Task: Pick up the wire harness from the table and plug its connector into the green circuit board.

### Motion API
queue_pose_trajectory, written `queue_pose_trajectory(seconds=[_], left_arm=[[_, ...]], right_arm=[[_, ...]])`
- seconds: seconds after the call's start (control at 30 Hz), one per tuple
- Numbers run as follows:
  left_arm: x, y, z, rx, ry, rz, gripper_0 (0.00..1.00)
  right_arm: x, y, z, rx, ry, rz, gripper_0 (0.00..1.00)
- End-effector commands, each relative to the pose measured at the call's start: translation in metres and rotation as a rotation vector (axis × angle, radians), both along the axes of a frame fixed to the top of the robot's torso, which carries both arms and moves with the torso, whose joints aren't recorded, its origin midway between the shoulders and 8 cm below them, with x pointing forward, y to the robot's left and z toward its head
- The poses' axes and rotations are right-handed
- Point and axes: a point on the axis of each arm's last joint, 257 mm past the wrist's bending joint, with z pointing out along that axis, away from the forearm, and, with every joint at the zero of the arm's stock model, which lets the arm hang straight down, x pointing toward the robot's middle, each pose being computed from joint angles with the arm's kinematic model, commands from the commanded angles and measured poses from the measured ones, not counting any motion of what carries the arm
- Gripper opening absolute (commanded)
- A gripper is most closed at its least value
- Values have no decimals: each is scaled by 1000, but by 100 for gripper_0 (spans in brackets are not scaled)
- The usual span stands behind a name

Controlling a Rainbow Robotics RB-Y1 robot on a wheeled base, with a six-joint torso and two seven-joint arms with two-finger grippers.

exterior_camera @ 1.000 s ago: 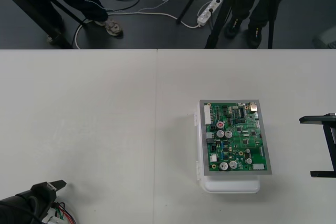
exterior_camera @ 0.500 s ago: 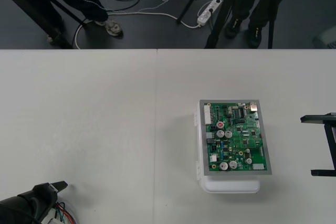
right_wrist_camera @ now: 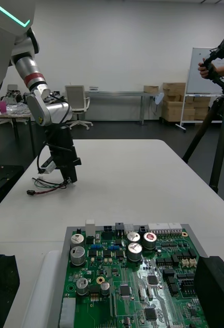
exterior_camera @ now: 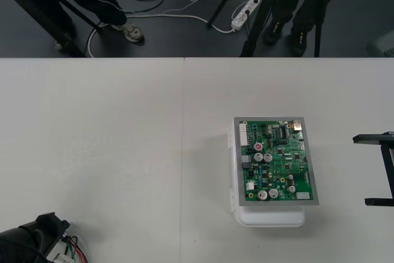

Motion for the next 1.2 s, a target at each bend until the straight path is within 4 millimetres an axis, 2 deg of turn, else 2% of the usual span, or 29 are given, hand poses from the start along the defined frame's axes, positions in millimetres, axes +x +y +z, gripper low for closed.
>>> queue_pose_trajectory(seconds=[0.03, 0.37, 0.73, 1.0, 1.2], left_arm=[[10, -20, 4, -3, -51, -89, 0], [12, -22, 5, -17, -50, -71, 0], [29, -28, 14, -48, -38, -24, 0], [36, -45, 25, -124, 34, 69, 0], [45, -67, 46, -204, 77, 128, 0]], right_arm=[[6, -1, 8, -2, -40, 0, 100], [6, -1, 8, -2, -39, 0, 100], [7, -1, 8, -3, -37, -2, 100], [6, -1, 8, -2, -37, 0, 100], [7, -1, 9, -3, -37, -3, 100]])
